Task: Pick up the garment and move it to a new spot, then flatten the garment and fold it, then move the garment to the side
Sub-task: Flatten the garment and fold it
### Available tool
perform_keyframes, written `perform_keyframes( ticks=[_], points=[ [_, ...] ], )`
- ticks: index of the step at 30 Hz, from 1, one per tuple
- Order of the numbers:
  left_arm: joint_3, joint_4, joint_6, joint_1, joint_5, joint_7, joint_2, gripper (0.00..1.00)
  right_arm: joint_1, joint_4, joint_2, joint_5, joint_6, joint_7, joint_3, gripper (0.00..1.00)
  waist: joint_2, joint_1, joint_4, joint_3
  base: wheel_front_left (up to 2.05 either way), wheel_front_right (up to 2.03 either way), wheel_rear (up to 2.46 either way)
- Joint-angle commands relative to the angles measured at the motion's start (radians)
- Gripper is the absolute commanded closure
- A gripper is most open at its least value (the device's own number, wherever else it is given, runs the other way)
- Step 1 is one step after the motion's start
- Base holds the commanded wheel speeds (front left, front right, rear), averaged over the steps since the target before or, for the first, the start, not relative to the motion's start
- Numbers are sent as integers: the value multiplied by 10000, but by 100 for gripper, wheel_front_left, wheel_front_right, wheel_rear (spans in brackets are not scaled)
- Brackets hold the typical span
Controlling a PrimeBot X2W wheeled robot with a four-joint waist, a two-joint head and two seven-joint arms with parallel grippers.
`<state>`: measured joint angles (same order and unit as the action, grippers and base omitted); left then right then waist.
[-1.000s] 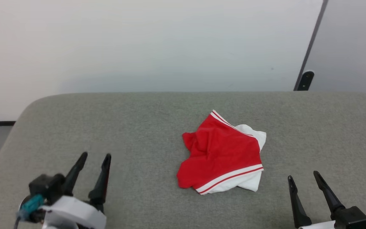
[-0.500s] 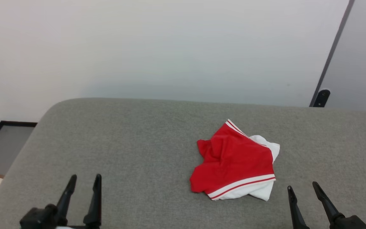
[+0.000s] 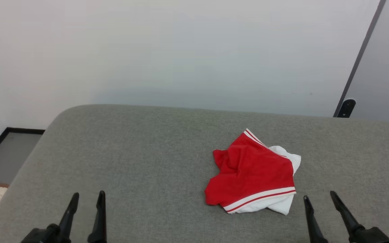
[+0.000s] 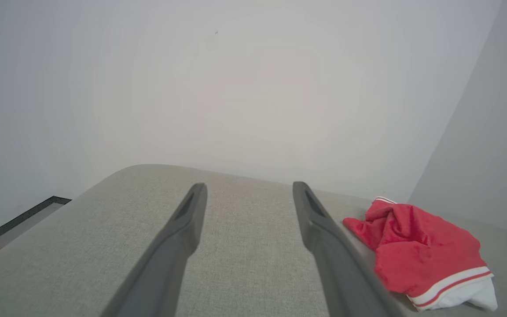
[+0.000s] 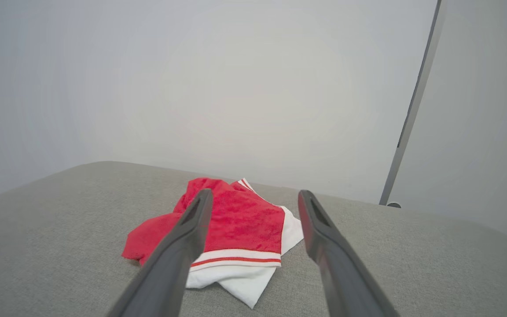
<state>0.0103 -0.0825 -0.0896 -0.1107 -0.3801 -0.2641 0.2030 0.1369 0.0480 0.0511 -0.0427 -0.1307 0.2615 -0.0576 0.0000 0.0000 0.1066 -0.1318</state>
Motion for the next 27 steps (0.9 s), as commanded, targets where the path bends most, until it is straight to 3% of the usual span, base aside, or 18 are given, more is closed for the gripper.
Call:
perform_keyframes(
  ticks=[1,12,27],
  points=[
    [-38,-8,-78,-89,81,-4,-34,0,-58,-21,-14,47,-1,55,83,0,0,0,-118,43,0,0,0],
    [17,-168,-339,310,425,-4,-347,0,-70,-131,-19,304,-1,55,993,0,0,0,-1143,384,0,0,0],
    [171,-315,-415,679,495,-3,-270,0,-71,-317,-20,238,-1,55,1550,0,0,0,-2556,1010,0,0,0]
  ],
)
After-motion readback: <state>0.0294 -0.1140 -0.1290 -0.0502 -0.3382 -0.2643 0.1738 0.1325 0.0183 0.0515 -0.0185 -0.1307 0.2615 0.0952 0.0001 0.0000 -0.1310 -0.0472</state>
